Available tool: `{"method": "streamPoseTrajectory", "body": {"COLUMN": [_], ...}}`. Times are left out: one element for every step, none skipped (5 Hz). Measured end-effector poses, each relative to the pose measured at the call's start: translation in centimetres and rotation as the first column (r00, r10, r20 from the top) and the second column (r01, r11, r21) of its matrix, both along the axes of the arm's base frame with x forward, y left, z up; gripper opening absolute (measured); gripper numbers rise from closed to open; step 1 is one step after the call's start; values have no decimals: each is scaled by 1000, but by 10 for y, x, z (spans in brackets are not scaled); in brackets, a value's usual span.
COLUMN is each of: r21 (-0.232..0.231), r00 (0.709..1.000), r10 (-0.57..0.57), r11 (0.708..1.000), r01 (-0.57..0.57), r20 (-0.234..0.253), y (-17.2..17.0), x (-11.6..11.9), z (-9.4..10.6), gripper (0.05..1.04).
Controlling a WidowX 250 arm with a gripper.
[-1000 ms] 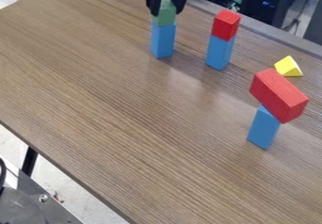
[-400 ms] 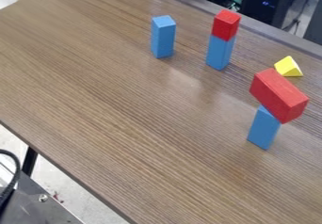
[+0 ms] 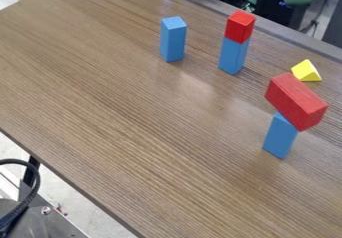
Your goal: Take the green cube from the blue cube and put it on the red rectangle
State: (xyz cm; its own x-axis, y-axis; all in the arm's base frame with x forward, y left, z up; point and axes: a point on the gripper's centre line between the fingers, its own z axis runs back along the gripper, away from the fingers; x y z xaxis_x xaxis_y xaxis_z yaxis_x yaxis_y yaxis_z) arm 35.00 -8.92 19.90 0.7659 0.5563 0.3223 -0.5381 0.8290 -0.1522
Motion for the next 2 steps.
{"method": "streamPoseTrajectory", "body": {"r21": [1, 2], "r00": [999, 998], "r10": [-21, -25], "r11": [1000, 1000], "r01": [21, 25], "r20": [-35, -64], "y": [-9, -12], "x": [-5, -6], "z": [-7, -14], "gripper": [537, 537]}}
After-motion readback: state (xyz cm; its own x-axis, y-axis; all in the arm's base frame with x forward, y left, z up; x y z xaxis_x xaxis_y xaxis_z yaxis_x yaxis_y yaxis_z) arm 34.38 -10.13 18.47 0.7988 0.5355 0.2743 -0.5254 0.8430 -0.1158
